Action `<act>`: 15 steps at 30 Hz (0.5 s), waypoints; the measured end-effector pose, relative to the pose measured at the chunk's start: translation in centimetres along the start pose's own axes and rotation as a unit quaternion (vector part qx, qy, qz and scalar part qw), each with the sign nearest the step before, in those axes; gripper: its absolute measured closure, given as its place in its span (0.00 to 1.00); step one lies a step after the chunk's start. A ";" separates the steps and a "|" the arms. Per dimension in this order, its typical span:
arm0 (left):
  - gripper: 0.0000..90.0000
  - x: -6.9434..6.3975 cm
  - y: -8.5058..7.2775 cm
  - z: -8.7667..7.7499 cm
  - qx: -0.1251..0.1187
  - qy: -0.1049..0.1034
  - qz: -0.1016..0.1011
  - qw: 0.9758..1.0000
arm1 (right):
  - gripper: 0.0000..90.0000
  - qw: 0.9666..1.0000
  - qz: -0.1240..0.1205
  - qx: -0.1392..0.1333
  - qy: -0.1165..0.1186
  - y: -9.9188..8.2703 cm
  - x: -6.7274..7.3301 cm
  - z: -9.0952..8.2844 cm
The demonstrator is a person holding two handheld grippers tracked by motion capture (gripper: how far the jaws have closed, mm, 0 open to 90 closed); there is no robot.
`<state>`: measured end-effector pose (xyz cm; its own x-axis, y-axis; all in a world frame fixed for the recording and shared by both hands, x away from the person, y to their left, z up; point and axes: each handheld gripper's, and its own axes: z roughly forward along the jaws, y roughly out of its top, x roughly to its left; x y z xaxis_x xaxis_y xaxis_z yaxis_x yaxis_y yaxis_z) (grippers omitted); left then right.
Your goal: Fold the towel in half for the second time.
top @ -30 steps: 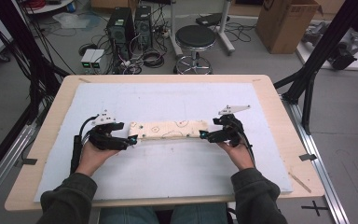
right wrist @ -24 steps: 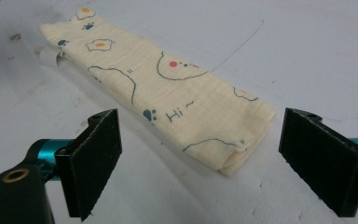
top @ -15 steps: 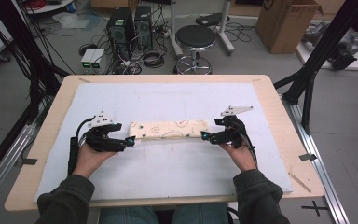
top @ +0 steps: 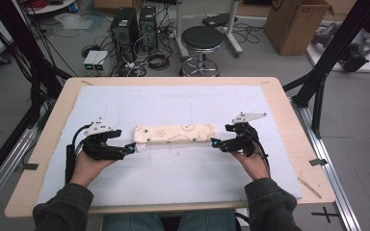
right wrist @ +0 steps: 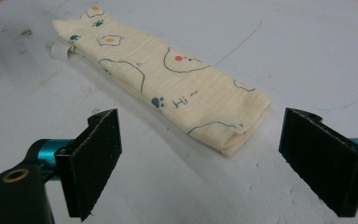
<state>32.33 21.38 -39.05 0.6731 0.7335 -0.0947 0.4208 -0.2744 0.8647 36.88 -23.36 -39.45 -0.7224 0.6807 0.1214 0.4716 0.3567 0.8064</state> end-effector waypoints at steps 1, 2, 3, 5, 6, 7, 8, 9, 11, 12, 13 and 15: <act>0.22 0.0 0.0 -0.1 0.001 -0.001 0.001 1.000 | 0.14 1.000 -0.002 -0.001 0.000 0.0 0.0 0.0; 0.22 -0.1 -0.1 -0.2 0.000 -0.001 0.001 1.000 | 0.14 1.000 -0.001 -0.001 0.000 -0.1 0.1 0.0; 0.22 -0.1 -0.1 -0.2 0.000 0.000 0.002 1.000 | 0.14 1.000 -0.004 0.000 0.000 -0.1 0.2 -0.1; 0.22 -0.2 -0.2 -0.4 -0.003 0.002 0.001 1.000 | 0.14 1.000 -0.004 0.000 0.000 -0.1 0.3 -0.1; 0.22 -0.2 -0.3 -0.4 -0.001 0.001 0.003 1.000 | 0.14 1.000 -0.004 -0.001 0.000 -0.2 0.4 -0.1; 0.22 -0.2 -0.3 -0.5 0.000 0.002 0.005 1.000 | 0.14 1.000 -0.005 -0.001 0.000 -0.2 0.4 -0.2; 0.22 -0.2 -0.4 -0.6 0.000 0.002 0.003 1.000 | 0.14 1.000 -0.005 0.000 0.000 -0.2 0.5 -0.2; 0.22 -0.2 -0.5 -0.6 0.000 0.002 0.003 1.000 | 0.14 1.000 -0.009 -0.001 0.001 -0.3 0.5 -0.2; 0.22 -0.1 -0.7 -0.8 0.000 0.003 0.002 1.000 | 0.14 1.000 -0.009 0.000 0.002 -0.4 0.6 -0.2; 0.22 -0.1 -0.8 -0.8 -0.001 0.003 0.000 1.000 | 0.14 1.000 -0.007 0.002 0.001 -0.4 0.7 -0.2; 0.22 0.0 -1.0 -0.9 0.000 0.003 0.000 1.000 | 0.14 1.000 -0.005 0.002 0.001 -0.4 0.7 -0.2; 0.22 0.0 -1.3 -1.0 0.001 0.004 -0.003 1.000 | 0.13 1.000 -0.005 0.001 0.004 -0.4 0.8 -0.3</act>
<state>31.21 22.33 -39.66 0.6658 0.7401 -0.0949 0.4248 -0.2714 0.8636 35.94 -23.16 -39.50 -0.7310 0.6721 0.1178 0.4658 0.3654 0.8059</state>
